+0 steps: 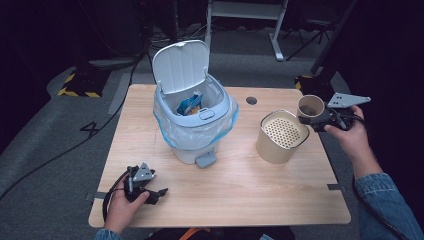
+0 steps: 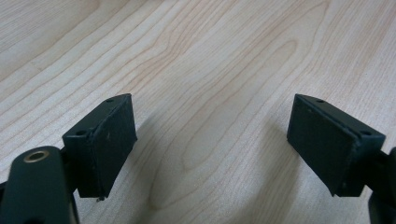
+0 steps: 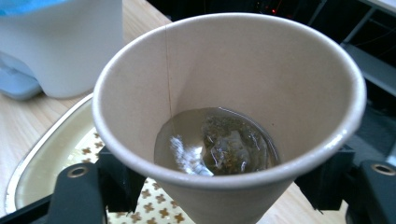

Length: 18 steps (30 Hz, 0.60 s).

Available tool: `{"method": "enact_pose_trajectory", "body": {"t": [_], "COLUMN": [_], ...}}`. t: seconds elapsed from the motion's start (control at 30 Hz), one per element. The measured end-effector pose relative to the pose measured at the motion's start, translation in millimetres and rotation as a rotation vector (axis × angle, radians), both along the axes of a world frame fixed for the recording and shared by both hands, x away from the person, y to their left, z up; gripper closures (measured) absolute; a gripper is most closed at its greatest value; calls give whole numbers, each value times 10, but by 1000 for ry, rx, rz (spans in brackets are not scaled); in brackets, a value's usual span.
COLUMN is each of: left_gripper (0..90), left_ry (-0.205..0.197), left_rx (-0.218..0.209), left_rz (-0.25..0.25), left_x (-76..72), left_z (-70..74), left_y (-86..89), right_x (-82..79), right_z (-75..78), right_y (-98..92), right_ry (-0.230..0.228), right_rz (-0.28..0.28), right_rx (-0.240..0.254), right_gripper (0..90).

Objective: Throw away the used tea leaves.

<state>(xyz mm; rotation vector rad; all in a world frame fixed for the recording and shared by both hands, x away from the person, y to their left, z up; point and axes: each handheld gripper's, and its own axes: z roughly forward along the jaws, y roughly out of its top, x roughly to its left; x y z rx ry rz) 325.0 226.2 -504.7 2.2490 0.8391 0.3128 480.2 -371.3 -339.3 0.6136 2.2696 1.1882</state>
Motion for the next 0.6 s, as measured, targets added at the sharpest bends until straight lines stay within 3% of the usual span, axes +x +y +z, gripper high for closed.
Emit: {"method": "enact_pose_trajectory", "body": {"t": [0.6], "left_gripper": [158], "left_ry": [0], "left_rx": [0], "left_rz": [0], "left_x": [0], "left_z": [0], "left_y": [0], "right_x": [-6], "right_z": [-28], "right_y": [225], "right_ry": [-231], "right_rz": [36], "right_rx": [-333], "right_gripper": [291]}}
